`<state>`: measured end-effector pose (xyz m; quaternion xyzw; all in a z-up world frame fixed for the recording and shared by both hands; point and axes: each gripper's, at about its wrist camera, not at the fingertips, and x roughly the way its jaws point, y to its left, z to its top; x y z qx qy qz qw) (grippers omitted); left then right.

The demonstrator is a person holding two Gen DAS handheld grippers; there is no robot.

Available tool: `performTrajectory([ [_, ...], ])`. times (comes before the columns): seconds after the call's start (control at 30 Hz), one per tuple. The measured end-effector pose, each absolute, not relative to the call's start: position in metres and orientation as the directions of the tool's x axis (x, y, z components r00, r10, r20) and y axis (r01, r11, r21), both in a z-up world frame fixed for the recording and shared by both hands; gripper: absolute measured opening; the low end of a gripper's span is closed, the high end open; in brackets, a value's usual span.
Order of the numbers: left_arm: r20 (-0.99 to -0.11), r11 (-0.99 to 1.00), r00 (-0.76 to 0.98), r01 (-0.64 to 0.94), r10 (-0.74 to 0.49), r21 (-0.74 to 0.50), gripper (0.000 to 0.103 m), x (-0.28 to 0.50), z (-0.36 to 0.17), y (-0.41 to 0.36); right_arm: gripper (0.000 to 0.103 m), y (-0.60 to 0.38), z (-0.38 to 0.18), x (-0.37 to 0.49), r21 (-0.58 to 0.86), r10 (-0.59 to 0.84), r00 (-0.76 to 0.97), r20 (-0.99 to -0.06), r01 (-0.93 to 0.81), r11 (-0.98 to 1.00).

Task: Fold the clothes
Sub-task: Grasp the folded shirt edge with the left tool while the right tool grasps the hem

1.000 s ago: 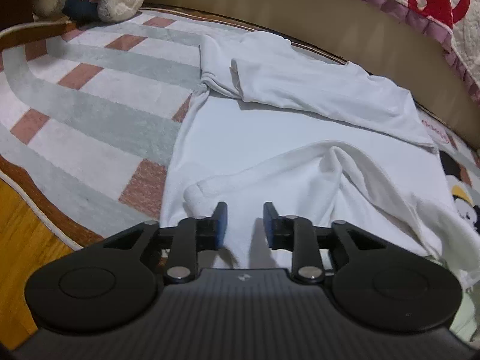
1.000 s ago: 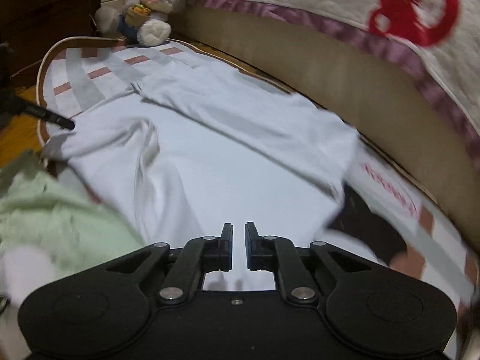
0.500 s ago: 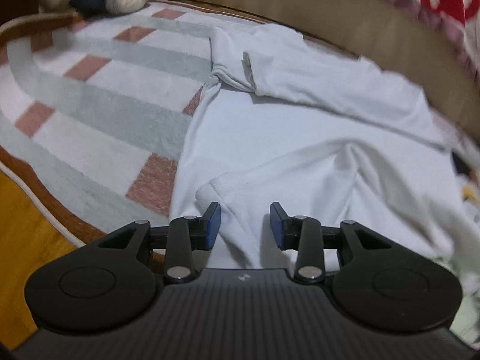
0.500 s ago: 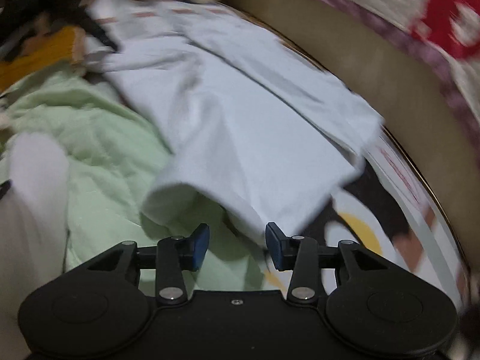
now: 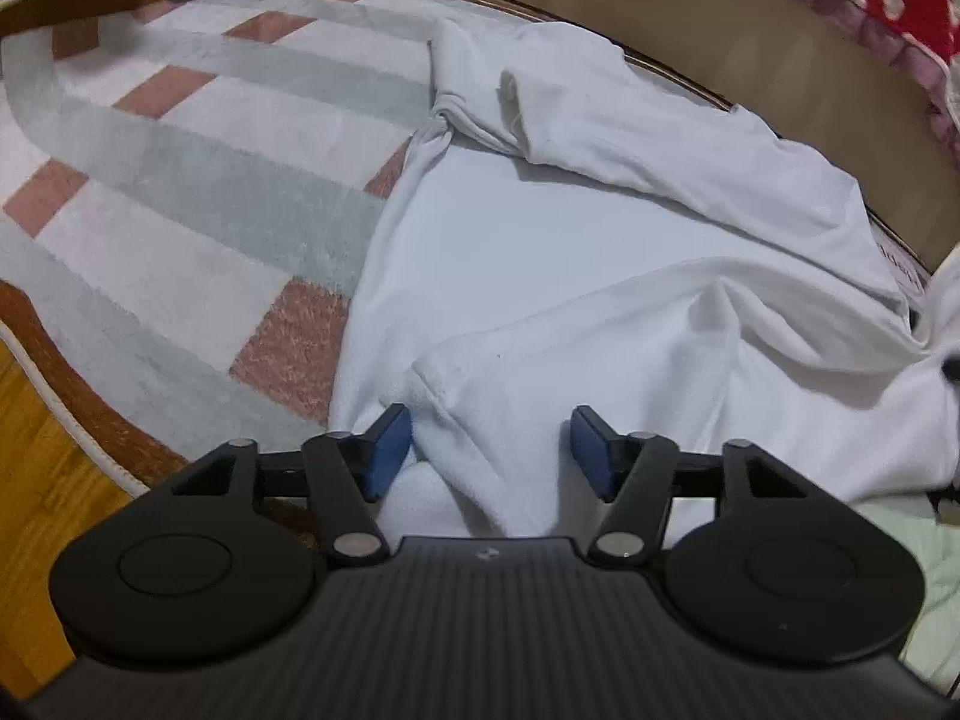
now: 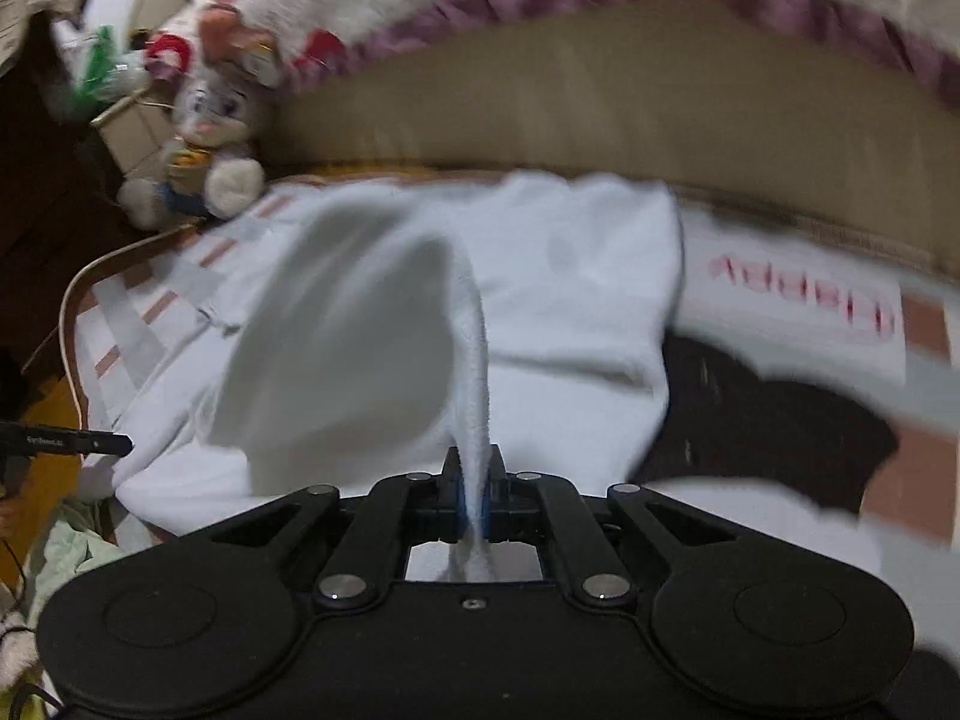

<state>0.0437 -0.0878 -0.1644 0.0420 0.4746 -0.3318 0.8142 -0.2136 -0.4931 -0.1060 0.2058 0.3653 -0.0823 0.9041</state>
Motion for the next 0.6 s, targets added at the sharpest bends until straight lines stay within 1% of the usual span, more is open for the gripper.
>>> performTrajectory([
  [0.03,-0.798,0.775,0.325,0.577,-0.507,-0.258,0.066,0.045,-0.164,-0.089,0.005,-0.492,-0.111,-0.213,0.32,0.003,0.712,-0.702,0.311,0.895],
  [0.07,-0.797,0.775,0.323,0.573,-0.511,-0.265,0.066,0.046,-0.164,-0.09,0.008,-0.49,-0.116,-0.213,0.327,0.007,0.709,-0.706,0.317,0.89],
  [0.13,-0.797,0.775,0.324,0.575,-0.51,-0.262,0.064,0.047,-0.164,-0.092,0.012,-0.486,-0.125,-0.213,0.346,0.02,0.703,-0.711,0.325,0.88],
  [0.17,-0.795,0.775,0.339,0.585,-0.503,-0.24,0.039,0.045,-0.163,-0.094,0.013,-0.486,-0.128,-0.213,0.359,0.031,0.702,-0.712,0.326,0.875],
  [0.2,-0.791,0.771,0.36,0.601,-0.495,-0.209,0.005,0.042,-0.16,-0.095,0.013,-0.486,-0.13,-0.215,0.364,0.034,0.701,-0.712,0.327,0.872],
  [0.3,-0.735,0.756,0.447,0.64,-0.509,-0.134,0.004,0.031,-0.147,-0.098,0.013,-0.485,-0.133,-0.219,0.368,0.027,0.7,-0.713,0.341,0.865],
  [0.43,-0.651,0.705,0.475,0.697,-0.592,-0.132,0.004,0.018,-0.129,-0.101,0.014,-0.489,-0.136,-0.226,0.395,0.017,0.707,-0.707,0.375,0.839],
  [0.53,-0.636,0.69,0.492,0.718,-0.595,-0.091,0.006,0.013,-0.126,-0.105,0.015,-0.493,-0.135,-0.228,0.428,0.025,0.72,-0.693,0.384,0.818],
  [0.57,-0.658,0.7,0.478,0.707,-0.582,-0.105,0.007,0.018,-0.132,-0.106,0.019,-0.494,-0.134,-0.228,0.436,0.026,0.724,-0.69,0.386,0.813],
  [0.6,-0.678,0.709,0.464,0.695,-0.569,-0.119,0.011,0.022,-0.137,-0.108,0.02,-0.497,-0.134,-0.226,0.442,0.023,0.727,-0.687,0.393,0.807],
])
